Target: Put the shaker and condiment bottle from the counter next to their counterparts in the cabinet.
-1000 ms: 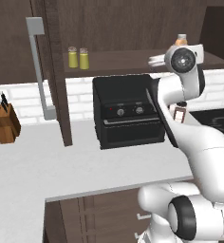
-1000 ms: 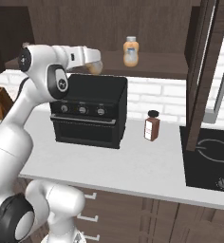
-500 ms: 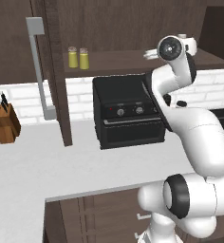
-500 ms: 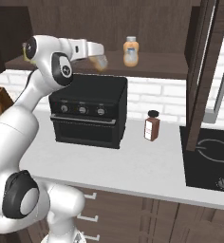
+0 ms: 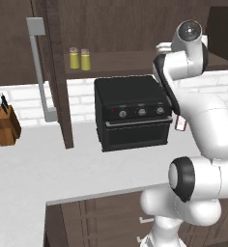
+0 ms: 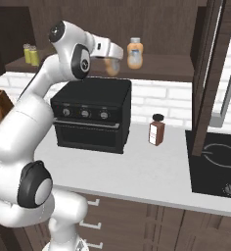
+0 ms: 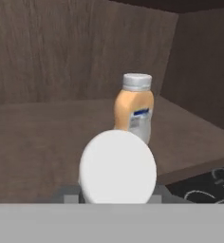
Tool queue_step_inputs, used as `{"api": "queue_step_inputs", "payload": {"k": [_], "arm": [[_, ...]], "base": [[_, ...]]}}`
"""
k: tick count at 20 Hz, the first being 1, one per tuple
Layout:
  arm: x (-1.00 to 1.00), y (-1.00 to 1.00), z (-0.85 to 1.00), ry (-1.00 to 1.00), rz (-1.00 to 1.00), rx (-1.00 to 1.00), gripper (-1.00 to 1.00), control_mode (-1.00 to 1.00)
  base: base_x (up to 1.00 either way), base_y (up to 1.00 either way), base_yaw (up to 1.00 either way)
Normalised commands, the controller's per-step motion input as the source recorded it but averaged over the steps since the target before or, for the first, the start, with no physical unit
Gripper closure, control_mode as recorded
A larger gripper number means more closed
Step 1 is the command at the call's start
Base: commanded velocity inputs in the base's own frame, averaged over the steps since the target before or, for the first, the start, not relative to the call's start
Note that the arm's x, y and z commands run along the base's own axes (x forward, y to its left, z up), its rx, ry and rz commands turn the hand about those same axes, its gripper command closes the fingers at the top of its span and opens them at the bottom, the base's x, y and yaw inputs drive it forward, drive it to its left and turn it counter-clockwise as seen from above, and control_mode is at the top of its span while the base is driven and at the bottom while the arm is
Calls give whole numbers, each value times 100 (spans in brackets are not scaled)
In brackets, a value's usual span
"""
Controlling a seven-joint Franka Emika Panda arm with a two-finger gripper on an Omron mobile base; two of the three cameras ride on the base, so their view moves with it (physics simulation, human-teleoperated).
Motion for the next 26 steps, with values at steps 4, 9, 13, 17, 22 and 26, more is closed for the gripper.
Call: {"api": "queue_step_inputs", "payload": {"k": [4, 9, 13, 17, 22, 26], "arm": [[9, -28, 0, 1, 0, 16, 100, -100], [7, -4, 0, 0, 0, 10, 100, -100], [4, 0, 0, 0, 0, 6, 100, -100], [3, 0, 0, 0, 0, 3, 100, -100], [18, -3, -9, 0, 0, 0, 100, -100], [31, -1, -13, 0, 0, 0, 100, -100]], "base": [[0, 0, 0], [0, 0, 0], [0, 0, 0], [0, 0, 0], [0, 0, 0], [0, 0, 0]]}}
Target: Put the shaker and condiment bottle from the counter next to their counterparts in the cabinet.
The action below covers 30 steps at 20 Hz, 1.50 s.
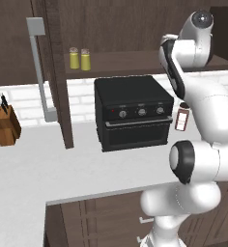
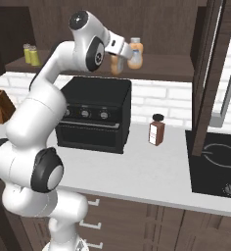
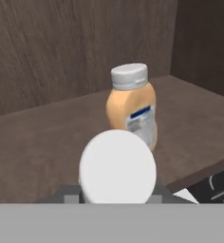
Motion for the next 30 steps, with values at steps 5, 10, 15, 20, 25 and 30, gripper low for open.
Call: {"api": "queue_step_inputs", "payload": {"k": [5, 10, 15, 20, 25, 30], "arm": [[30, 0, -2, 0, 0, 0, 100, -100], [25, 0, 0, 0, 0, 0, 100, -100], [23, -2, -8, 0, 0, 0, 100, -100], [10, -2, -33, 0, 0, 0, 100, -100], [7, 0, -44, 0, 0, 0, 100, -100], [18, -1, -53, 0, 0, 0, 100, -100]], "base": [[0, 0, 0], [0, 0, 0], [0, 0, 0], [0, 0, 0], [0, 0, 0], [0, 0, 0]]}}
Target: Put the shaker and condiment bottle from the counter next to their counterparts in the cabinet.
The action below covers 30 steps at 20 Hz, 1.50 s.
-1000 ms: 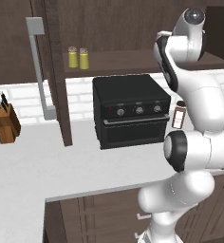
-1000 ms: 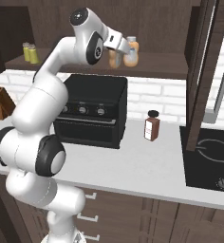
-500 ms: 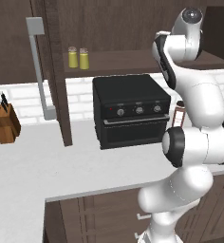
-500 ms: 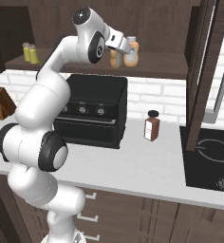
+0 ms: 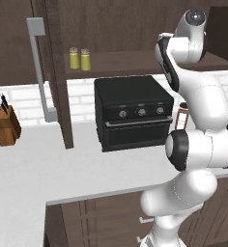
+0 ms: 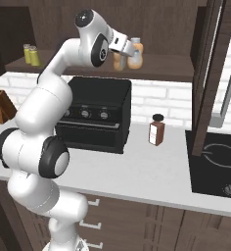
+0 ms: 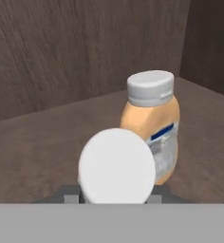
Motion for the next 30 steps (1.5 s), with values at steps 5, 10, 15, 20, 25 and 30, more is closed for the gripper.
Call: {"api": "queue_step_inputs", "payload": {"k": [5, 10, 15, 20, 25, 30], "arm": [[14, 3, -65, -2, 0, -8, -100, -100], [26, -5, -47, 0, 0, 0, -100, -100], [22, -5, -41, -1, 0, 0, -100, -100], [19, -1, -35, -2, 0, 0, -100, -100], [14, 0, -33, -4, 0, 0, -100, -100], [-17, 0, -13, -6, 0, 0, -100, -100]], "base": [[0, 0, 0], [0, 0, 0], [0, 0, 0], [0, 0, 0], [0, 0, 0], [0, 0, 0]]}}
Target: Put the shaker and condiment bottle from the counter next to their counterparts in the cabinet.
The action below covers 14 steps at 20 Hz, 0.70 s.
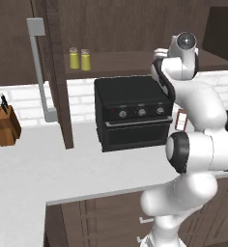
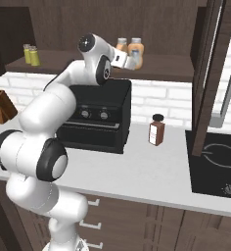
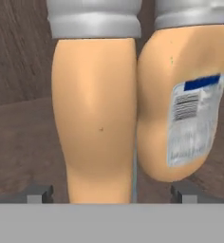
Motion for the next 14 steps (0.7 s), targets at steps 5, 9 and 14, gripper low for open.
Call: {"api": "queue_step_inputs", "payload": {"k": [5, 9, 14], "arm": [[-98, 0, -1, -7, -2, 0, -100, -100], [-100, 0, -14, -2, -3, 0, -100, -100], [-100, 1, -35, 0, -1, 0, -100, -100]], "base": [[0, 0, 0], [0, 0, 0], [0, 0, 0]]}}
